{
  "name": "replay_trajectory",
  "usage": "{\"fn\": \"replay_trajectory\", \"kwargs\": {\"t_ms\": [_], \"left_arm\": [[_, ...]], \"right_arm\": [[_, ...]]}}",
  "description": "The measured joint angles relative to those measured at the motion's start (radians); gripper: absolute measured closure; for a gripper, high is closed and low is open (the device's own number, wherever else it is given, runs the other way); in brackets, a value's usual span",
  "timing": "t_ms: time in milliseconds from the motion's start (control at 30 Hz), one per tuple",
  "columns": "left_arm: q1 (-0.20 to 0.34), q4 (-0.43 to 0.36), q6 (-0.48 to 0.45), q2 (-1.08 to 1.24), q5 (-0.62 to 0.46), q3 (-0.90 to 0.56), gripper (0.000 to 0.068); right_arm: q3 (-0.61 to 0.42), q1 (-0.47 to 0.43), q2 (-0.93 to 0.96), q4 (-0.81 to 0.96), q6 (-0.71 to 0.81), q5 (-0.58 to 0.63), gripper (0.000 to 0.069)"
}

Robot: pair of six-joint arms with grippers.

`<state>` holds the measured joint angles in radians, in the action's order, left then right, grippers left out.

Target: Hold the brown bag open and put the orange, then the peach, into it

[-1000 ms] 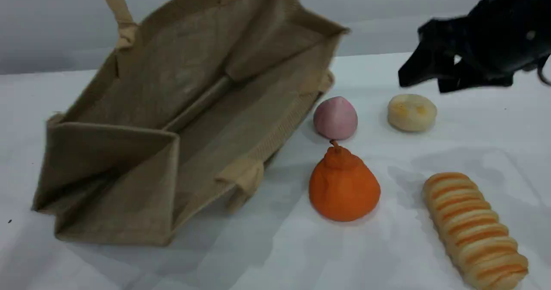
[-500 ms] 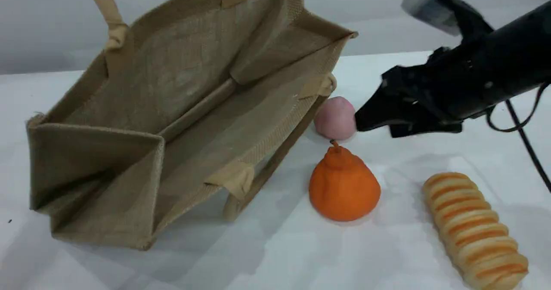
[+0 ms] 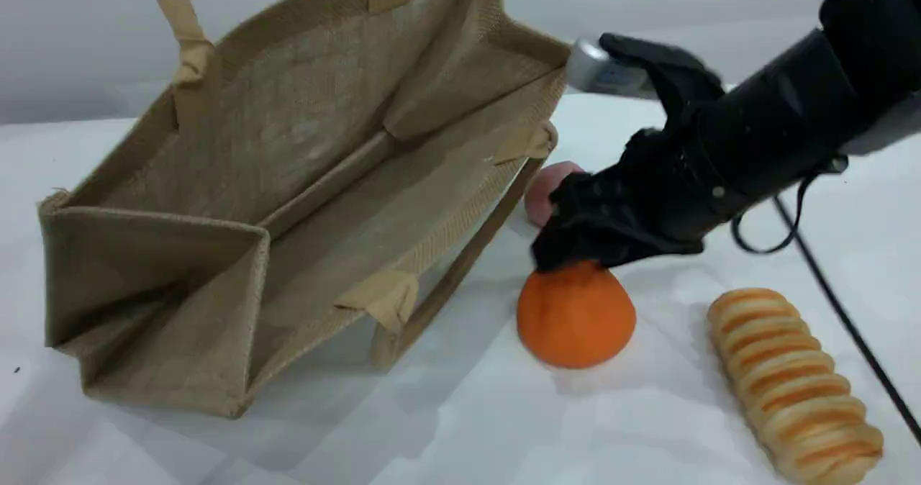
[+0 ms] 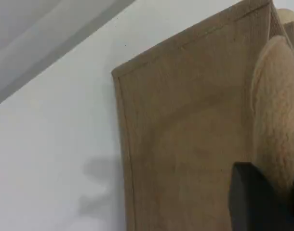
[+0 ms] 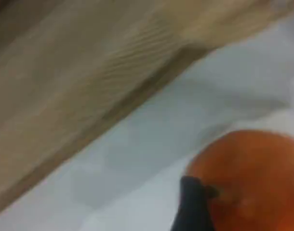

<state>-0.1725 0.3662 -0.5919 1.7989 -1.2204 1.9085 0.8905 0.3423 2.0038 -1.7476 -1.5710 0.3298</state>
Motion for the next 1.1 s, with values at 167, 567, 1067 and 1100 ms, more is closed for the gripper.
{"fn": "replay_trajectory", "kwargs": {"t_ms": [167,567,1067,1100], "left_arm": [[0.001,0.002,0.0,0.0,0.0,0.0,0.0601],[0.001,0.013,0.0,0.0,0.0,0.0,0.0601],[0.001,0.033,-0.001,0.003,-0.001,0.0,0.0601],[0.001,0.033,-0.001,0.003,-0.001,0.0,0.0601]], "right_arm": [[0.006,-0.002,0.003,0.001,0.001,-0.037,0.0255],[0.009,-0.002,0.024,0.003,0.001,0.0,0.0255],[0.038,-0.003,0.094,0.002,0.001,0.016,0.0653],[0.031,-0.003,0.07,0.008,0.001,-0.011,0.0658]]}}
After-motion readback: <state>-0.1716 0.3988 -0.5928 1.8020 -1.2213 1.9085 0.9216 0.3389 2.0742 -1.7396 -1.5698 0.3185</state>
